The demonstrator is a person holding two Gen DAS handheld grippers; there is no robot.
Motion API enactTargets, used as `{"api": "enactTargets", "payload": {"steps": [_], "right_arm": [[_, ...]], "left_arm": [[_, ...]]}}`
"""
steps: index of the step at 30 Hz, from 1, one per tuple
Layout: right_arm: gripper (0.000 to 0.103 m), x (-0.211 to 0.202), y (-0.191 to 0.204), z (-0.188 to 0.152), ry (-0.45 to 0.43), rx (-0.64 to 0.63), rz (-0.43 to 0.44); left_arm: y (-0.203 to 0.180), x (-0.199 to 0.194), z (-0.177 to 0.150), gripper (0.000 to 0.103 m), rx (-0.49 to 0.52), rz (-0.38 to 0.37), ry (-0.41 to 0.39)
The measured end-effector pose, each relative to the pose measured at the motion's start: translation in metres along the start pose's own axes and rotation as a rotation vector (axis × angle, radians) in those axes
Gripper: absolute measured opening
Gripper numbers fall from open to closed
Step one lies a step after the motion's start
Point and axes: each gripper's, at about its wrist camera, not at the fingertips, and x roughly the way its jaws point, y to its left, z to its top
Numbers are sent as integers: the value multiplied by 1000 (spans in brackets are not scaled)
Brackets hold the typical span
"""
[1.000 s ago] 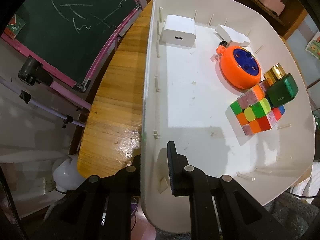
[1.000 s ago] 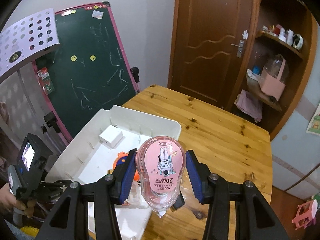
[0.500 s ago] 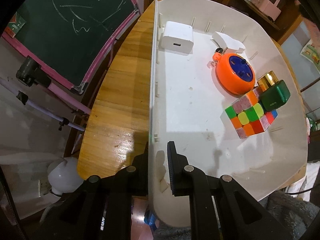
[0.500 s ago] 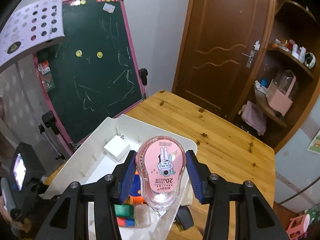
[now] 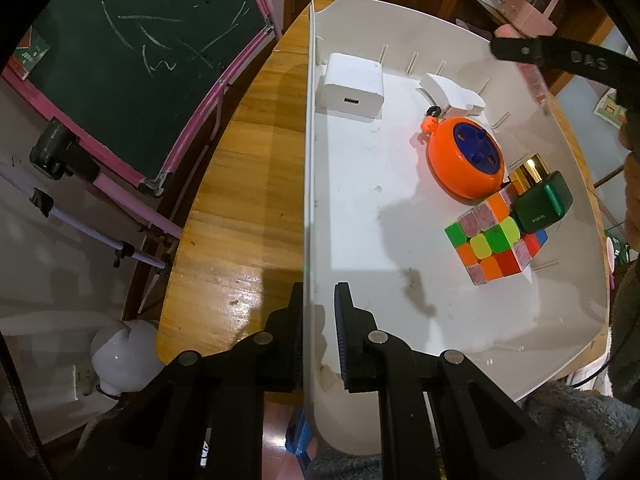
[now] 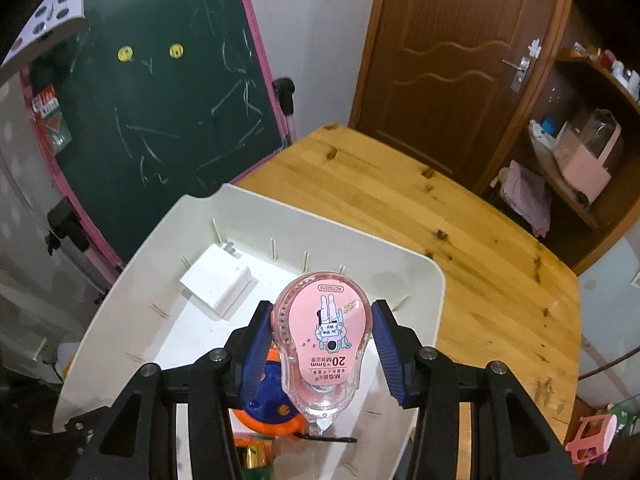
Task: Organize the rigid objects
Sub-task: 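Carry the pink tape dispenser with the right gripper over the tray, then lower the pink dispenser beside the orange case and open the right gripper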
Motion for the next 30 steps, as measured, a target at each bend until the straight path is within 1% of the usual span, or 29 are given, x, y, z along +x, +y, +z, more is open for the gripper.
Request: {"api": "enactTargets", "payload": {"steps": [9, 14, 15, 17, 21, 30], "right_arm": [[50, 29, 3, -2, 77, 3, -7], [51, 41, 0, -6, 115, 14, 4], [52, 40, 0, -7, 112, 19, 5], [64, 38, -2, -7, 103, 25, 8], [64, 26, -3, -7, 63, 33, 42], [64, 1, -3, -7, 7, 34, 69]], "left_arm": [[-5, 0, 3, 13, 7, 17, 4], [-6, 0, 3, 13, 7, 23, 5], [-7, 0, 3, 13, 7, 24, 6], [-7, 0, 3, 13, 7, 27, 7], [-9, 0, 4, 13, 7, 35, 10], [-11, 1, 5, 13, 6, 48, 10]]}}
